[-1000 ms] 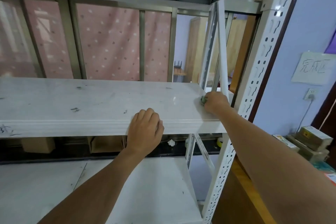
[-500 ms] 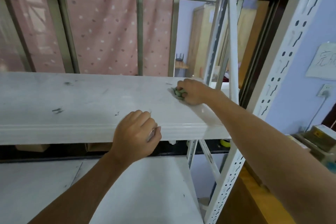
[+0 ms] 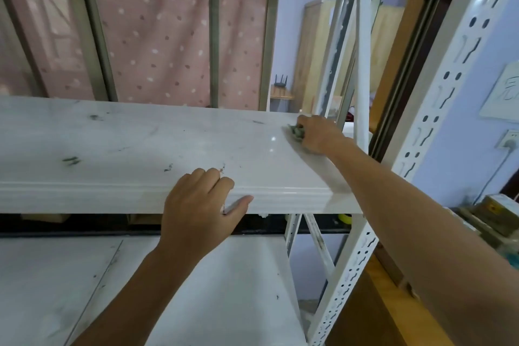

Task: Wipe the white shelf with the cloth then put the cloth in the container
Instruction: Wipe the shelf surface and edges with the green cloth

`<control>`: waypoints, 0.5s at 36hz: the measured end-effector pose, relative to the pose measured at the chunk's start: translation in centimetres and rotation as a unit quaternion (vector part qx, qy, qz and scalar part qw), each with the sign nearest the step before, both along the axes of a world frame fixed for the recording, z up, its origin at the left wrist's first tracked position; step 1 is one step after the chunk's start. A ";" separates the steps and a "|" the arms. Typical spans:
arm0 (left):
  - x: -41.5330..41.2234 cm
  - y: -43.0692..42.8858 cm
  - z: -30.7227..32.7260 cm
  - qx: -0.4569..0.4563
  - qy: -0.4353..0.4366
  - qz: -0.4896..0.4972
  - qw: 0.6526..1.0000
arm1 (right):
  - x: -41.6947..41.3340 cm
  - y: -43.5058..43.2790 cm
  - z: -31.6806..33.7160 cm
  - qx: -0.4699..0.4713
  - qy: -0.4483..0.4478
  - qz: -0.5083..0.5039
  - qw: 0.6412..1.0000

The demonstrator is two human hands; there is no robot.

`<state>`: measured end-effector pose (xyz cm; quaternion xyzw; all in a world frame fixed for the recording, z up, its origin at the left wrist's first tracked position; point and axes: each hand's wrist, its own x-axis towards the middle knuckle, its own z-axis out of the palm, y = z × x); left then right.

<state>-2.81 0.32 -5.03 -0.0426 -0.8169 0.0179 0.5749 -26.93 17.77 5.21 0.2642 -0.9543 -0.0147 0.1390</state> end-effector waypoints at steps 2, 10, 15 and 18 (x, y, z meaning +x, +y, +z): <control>0.2 -0.2 -0.1 0.001 -0.004 0.001 1.000 | -1.9 0.1 -0.1 0.028 0.006 -0.060 0.998; -0.1 -0.3 -0.7 0.017 0.018 -0.011 1.000 | -5.6 -1.7 0.8 0.026 -0.006 -0.079 0.996; -0.2 -0.3 -0.7 0.021 0.021 -0.024 0.999 | -6.0 -2.7 0.9 0.009 -0.004 0.015 1.000; -0.3 -0.4 -0.7 0.021 0.025 -0.025 0.999 | -5.2 -4.1 1.1 -0.002 -0.034 0.086 0.996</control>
